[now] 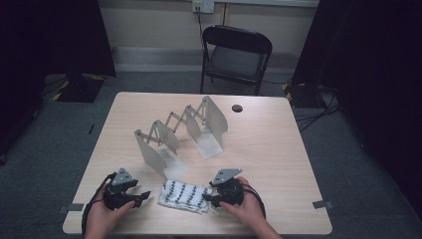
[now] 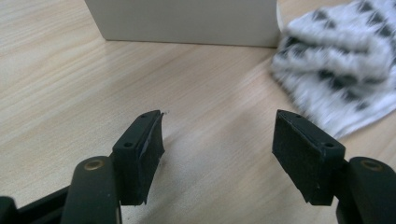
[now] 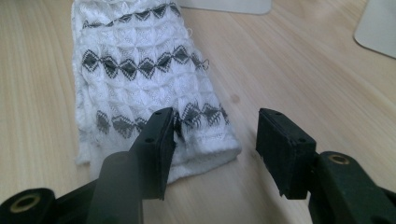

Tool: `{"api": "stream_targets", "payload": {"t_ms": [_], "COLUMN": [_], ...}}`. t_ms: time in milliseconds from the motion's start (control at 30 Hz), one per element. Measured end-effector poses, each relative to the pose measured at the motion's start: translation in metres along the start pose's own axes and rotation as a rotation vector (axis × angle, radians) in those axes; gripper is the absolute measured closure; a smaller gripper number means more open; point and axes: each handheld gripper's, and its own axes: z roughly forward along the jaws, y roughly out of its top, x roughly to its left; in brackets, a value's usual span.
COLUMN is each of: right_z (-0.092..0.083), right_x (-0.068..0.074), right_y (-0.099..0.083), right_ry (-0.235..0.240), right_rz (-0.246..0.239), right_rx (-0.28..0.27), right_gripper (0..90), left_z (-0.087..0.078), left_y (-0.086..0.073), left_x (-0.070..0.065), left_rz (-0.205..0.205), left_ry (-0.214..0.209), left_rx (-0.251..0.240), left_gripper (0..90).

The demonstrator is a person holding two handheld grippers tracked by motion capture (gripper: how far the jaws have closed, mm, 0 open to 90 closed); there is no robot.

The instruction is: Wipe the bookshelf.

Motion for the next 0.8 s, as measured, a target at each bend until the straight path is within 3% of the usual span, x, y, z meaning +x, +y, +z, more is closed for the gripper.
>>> {"api": "stream_targets", "payload": {"t_ms": [133,300,467,500,633,800], "right_z": [-0.012,-0.023,-0.006,-0.006,0.006,0.012], "right_x": [-0.005,-0.008,0.006,0.006,0.020,0.015], "right_y": [-0.003,0.006,0.026,0.026,0.031,0.023], "right_ry": [-0.020,0.015,0.103,0.103,0.120,0.105], "right_rz": [0.010,0.040,0.010,0.010,-0.064,-0.043], "right_rx": [0.000,-0.077,-0.084,-0.084,-0.039,-0.027], "right_gripper": [42.5,38.2,41.3,41.3,44.2,48.0], "left_z": [0.003,0.006,0.008,0.008,0.011,0.013], "left_y": [-0.002,-0.002,-0.002,-0.002,-0.001,-0.001], "left_x": [0.001,0.002,0.006,0.006,0.007,0.008], "left_rz": [0.002,0.037,0.036,0.036,0.035,0.033], "left_ry": [0.003,0.021,0.038,0.038,0.038,0.036], "left_rx": [0.003,0.001,-0.004,-0.004,-0.001,-0.014], "left_gripper": [32.6,31.2,29.0,29.0,28.9,28.2]}}
